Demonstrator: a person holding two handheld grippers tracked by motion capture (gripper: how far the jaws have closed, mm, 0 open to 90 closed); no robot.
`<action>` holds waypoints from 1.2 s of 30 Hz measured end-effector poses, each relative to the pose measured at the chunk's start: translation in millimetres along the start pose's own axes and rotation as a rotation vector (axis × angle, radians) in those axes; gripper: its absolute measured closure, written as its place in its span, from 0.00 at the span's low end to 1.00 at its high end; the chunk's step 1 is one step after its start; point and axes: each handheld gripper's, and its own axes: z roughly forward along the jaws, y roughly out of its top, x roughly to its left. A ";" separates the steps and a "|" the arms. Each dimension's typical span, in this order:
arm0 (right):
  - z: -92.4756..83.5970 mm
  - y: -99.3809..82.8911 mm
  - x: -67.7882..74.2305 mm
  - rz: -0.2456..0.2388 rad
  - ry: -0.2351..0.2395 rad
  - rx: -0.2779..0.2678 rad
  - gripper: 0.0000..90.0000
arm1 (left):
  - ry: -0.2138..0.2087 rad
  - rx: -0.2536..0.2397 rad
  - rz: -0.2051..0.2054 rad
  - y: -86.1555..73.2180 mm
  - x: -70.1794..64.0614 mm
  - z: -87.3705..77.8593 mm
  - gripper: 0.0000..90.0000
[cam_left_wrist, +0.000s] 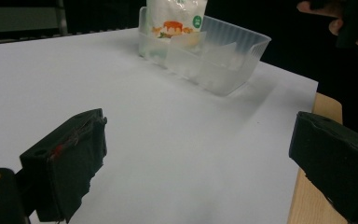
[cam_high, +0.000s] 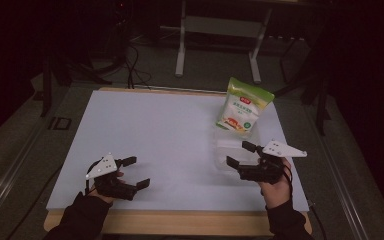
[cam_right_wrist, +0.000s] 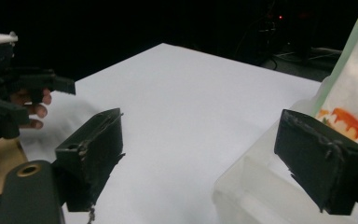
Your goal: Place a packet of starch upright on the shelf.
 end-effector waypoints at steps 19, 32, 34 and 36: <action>4.0 -29.9 22.5 -0.101 0.053 0.044 0.16 | -0.008 0.012 0.014 -1.0 -2.0 0.9 0.05; -0.5 -42.3 23.3 -0.125 0.056 0.064 0.16 | -0.005 0.008 0.016 -1.7 -0.9 -0.3 0.05; -0.5 -42.6 22.1 -0.135 0.045 0.069 0.16 | -0.002 0.009 0.017 -2.1 -0.8 0.0 0.05; -0.4 -43.7 21.0 -0.131 0.045 0.070 0.16 | -0.002 0.011 0.018 -2.4 -0.5 0.1 0.05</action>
